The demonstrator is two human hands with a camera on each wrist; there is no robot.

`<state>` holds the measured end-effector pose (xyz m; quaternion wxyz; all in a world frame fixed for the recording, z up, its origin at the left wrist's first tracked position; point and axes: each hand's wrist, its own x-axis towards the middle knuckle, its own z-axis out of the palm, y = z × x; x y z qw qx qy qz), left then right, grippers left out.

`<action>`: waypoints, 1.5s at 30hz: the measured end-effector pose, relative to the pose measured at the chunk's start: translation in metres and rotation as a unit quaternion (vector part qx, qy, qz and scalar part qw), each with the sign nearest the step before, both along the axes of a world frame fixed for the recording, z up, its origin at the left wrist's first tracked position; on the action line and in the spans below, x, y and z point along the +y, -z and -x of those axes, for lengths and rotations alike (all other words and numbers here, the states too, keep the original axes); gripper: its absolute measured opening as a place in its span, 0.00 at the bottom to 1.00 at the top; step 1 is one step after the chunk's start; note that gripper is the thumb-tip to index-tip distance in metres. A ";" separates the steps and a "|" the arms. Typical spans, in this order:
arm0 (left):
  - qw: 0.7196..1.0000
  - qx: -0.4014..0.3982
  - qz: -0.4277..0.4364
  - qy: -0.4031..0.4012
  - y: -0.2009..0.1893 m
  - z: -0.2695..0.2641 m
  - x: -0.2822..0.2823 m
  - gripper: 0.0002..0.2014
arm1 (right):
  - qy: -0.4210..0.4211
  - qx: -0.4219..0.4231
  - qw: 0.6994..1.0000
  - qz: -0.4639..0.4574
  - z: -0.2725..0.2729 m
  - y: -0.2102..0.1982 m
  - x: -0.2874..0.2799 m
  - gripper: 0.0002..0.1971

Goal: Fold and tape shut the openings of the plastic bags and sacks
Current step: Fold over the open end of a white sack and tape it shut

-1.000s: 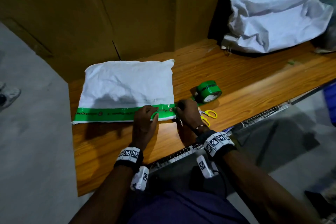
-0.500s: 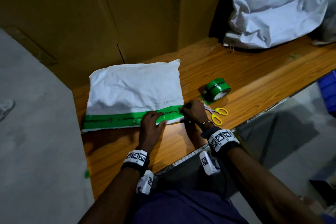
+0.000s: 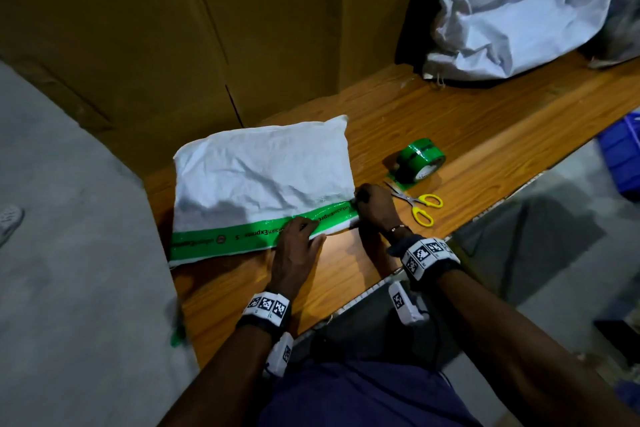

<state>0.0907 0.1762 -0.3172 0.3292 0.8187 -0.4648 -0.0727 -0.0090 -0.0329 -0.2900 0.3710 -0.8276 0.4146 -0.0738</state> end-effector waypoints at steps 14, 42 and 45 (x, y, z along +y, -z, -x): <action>0.998 -0.036 -0.011 -0.041 -0.020 0.021 -0.036 0.19 | -0.040 -0.162 0.976 -0.143 0.045 -0.024 -0.035 0.22; 0.992 -0.032 -0.040 -0.116 -0.012 0.053 -0.033 0.20 | -0.016 -0.037 0.997 -0.066 0.031 -0.017 -0.042 0.09; 0.992 -0.055 -0.048 -0.103 -0.007 0.044 -0.022 0.23 | 0.006 -0.043 0.996 -0.082 0.033 -0.013 -0.047 0.16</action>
